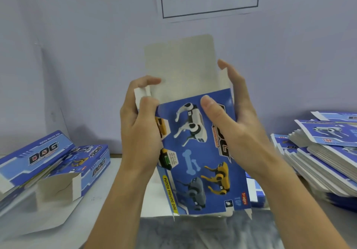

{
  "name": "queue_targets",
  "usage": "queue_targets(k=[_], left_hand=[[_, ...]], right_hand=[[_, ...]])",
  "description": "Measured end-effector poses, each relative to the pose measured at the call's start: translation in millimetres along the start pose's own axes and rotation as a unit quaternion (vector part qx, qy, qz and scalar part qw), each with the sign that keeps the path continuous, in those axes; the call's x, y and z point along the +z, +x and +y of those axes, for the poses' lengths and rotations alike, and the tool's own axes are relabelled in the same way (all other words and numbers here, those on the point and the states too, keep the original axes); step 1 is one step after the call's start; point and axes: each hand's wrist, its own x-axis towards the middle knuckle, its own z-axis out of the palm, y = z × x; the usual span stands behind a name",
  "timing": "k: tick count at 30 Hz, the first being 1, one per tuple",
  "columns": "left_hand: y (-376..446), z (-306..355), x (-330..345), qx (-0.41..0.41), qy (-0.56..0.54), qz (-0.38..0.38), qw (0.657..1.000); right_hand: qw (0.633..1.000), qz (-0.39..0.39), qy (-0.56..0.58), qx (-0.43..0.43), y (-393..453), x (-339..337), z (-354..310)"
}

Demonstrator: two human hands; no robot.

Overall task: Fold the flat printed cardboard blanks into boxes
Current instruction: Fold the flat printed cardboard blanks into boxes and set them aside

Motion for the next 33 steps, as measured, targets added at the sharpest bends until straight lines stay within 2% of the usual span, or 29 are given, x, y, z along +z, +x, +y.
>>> queue_targets(k=[3,7,11,17,26,33], left_hand=[[-3.7,1.3,1.5,0.006,-0.017,-0.023,1.0],[-5.6,-1.8,7.7,-0.011,-0.022,0.005,1.0],[-2.8,-2.2,9.2,-0.018,-0.012,0.031,0.999],[-6.1,-2.5,11.9,-0.026,0.019,-0.004,0.999],[-5.8,-9.2,9.6,-0.025,0.019,0.025,0.999],[-14.9,-2.4,17.8,-0.015,0.043,0.005,0.999]], right_hand=[[0.999,0.034,-0.013,0.003,1.7,-0.9,-2.0],[0.999,0.047,0.006,-0.008,0.1,-2.3,-0.4],[0.999,0.039,0.019,0.0,0.3,0.8,0.8],[0.994,0.038,0.084,0.066,-0.3,-1.1,1.8],[0.992,-0.012,0.036,0.12,1.8,-3.6,-8.7],[0.991,0.072,0.02,0.112,6.2,-0.9,-3.3]])
